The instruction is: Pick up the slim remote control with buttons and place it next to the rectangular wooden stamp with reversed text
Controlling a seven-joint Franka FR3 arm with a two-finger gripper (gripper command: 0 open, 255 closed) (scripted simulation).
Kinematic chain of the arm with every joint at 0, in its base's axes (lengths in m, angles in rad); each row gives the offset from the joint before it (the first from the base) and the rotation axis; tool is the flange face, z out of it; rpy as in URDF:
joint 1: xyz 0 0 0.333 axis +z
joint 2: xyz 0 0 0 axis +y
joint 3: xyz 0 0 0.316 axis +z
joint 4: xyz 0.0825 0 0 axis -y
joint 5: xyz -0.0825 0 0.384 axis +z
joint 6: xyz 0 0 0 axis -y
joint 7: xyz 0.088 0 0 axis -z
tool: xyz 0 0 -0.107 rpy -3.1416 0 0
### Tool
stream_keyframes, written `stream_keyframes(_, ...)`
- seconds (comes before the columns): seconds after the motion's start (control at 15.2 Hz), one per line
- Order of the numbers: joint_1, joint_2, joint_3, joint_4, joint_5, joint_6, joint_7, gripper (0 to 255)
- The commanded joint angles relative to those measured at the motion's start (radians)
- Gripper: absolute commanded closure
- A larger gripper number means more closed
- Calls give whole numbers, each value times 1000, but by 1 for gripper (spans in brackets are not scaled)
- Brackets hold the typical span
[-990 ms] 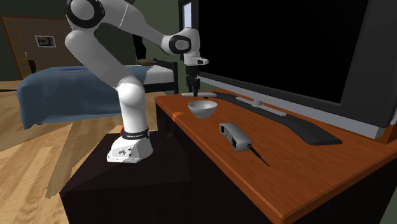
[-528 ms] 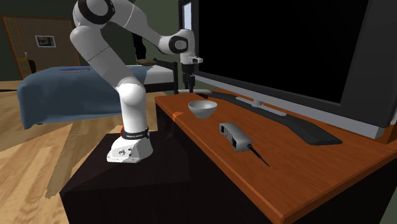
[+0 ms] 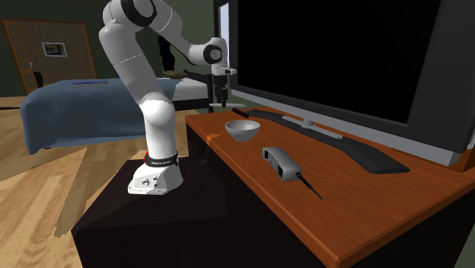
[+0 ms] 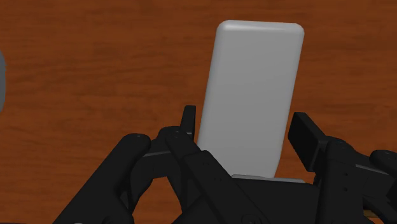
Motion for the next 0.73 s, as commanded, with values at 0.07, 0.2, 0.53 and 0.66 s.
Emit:
stream_keyframes(0.07,-1,83,66,83,-28,4,91,255)
stream_keyframes(0.2,-3,147,109,143,-59,6,155,255)
stream_keyframes(0.53,3,332,206,311,-186,-4,336,255)
stream_keyframes(0.66,21,417,232,387,-254,-18,413,255)
